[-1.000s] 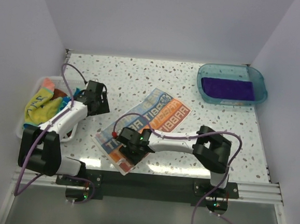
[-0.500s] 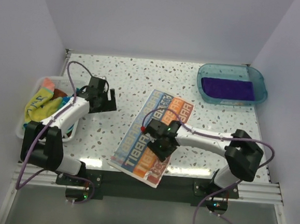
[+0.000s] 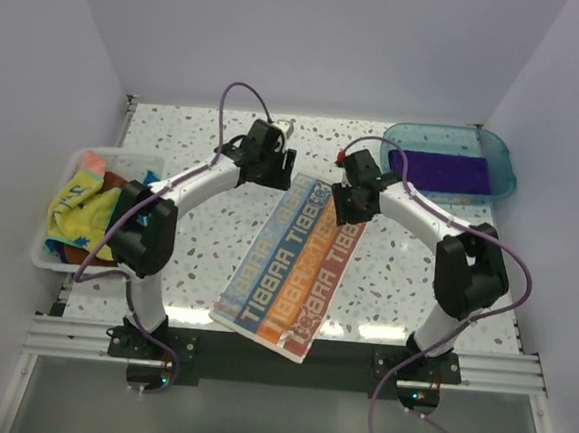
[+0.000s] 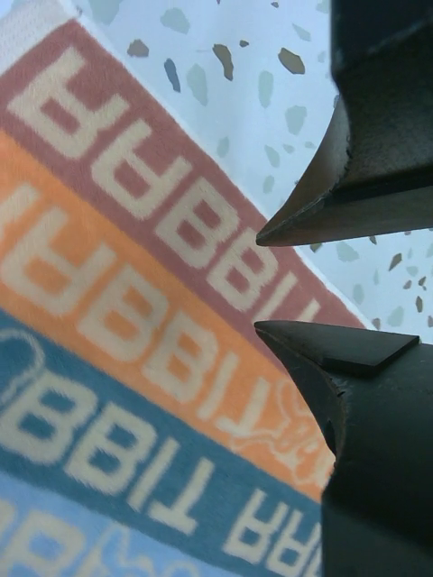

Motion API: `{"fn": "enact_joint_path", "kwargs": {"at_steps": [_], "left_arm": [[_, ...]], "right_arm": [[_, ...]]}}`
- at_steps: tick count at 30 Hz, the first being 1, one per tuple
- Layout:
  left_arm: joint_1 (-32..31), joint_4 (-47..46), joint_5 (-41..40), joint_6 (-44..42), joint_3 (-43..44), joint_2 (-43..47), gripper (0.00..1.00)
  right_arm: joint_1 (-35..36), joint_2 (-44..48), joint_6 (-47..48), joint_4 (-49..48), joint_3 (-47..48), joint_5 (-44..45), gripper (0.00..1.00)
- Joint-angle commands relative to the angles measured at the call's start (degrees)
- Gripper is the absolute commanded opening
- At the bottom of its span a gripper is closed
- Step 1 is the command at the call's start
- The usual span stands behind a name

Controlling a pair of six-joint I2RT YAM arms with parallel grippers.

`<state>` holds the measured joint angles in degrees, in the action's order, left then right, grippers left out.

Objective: Fold and stack the towels
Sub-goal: Flatten out the crumpled towel

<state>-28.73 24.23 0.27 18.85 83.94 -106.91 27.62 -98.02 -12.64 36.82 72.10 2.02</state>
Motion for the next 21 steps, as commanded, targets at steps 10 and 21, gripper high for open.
{"fn": "enact_joint_path", "kwargs": {"at_steps": [10,21], "left_arm": [[-6.4,-3.2,-0.5,6.7,-5.9,-5.6,0.51],[-5.9,-2.0,-12.2,18.9,-20.1,1.5,0.46]], "right_arm": [[-7.0,-6.1,-1.6,-7.3,4.1,-0.7,0.43],[-7.0,-11.3,5.2,-7.9,9.5,-1.2,0.44]]}}
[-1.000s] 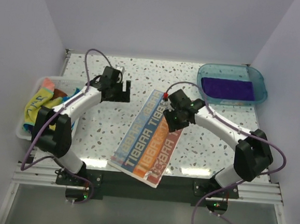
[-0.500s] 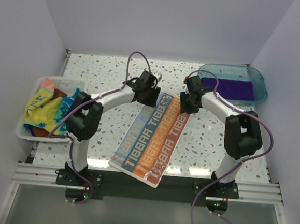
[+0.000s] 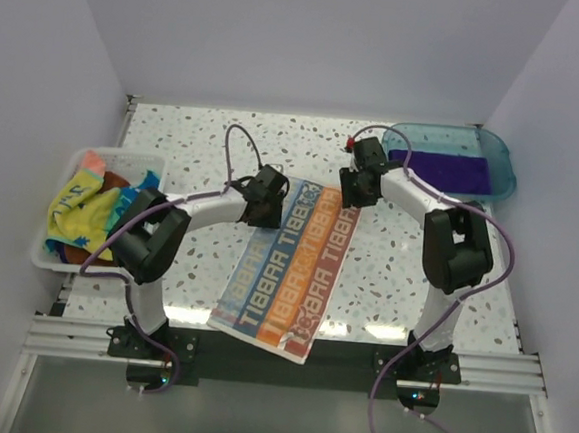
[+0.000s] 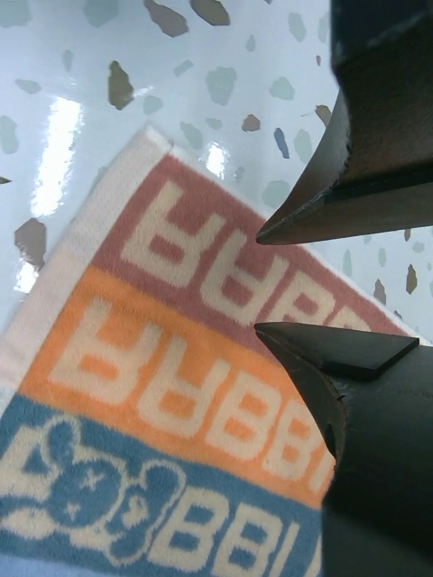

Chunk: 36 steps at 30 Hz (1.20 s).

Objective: Fold and stack the towels
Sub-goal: Flatten out the crumpled towel

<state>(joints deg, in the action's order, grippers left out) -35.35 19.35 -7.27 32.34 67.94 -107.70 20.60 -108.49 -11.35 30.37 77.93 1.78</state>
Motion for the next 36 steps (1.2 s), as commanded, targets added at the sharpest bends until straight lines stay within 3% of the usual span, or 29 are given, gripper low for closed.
{"fn": "enact_joint_path", "kwargs": {"at_steps": [1,4,7,9,17,23,36], "left_arm": [[0.7,2.9,-4.8,6.2,-5.2,3.2,0.46],[0.7,3.3,-4.8,7.6,-8.3,7.3,0.49],[0.9,4.1,-4.8,6.3,-8.1,10.3,0.62],[2.0,4.3,-4.3,2.1,-5.0,11.5,0.74],[12.2,2.8,5.1,-13.8,7.7,5.0,0.90],[14.1,2.3,5.9,-25.1,15.6,-1.2,0.92],[15.3,3.5,14.7,-36.9,28.7,-11.2,0.87]], "right_arm": [[0.1,-1.3,5.9,-1.3,4.7,-1.6,0.44],[0.1,-3.4,9.1,-0.8,7.7,-1.6,0.45],[0.1,-6.2,11.0,-0.5,11.2,-3.3,0.46],[-0.1,-9.1,13.9,1.2,14.9,-4.0,0.46],[-0.9,-15.7,17.9,5.0,23.3,-4.9,0.48],[-2.2,-16.5,18.1,5.0,23.4,-7.8,0.53],[-2.4,-20.3,18.9,5.6,23.7,-9.1,0.42]]}}
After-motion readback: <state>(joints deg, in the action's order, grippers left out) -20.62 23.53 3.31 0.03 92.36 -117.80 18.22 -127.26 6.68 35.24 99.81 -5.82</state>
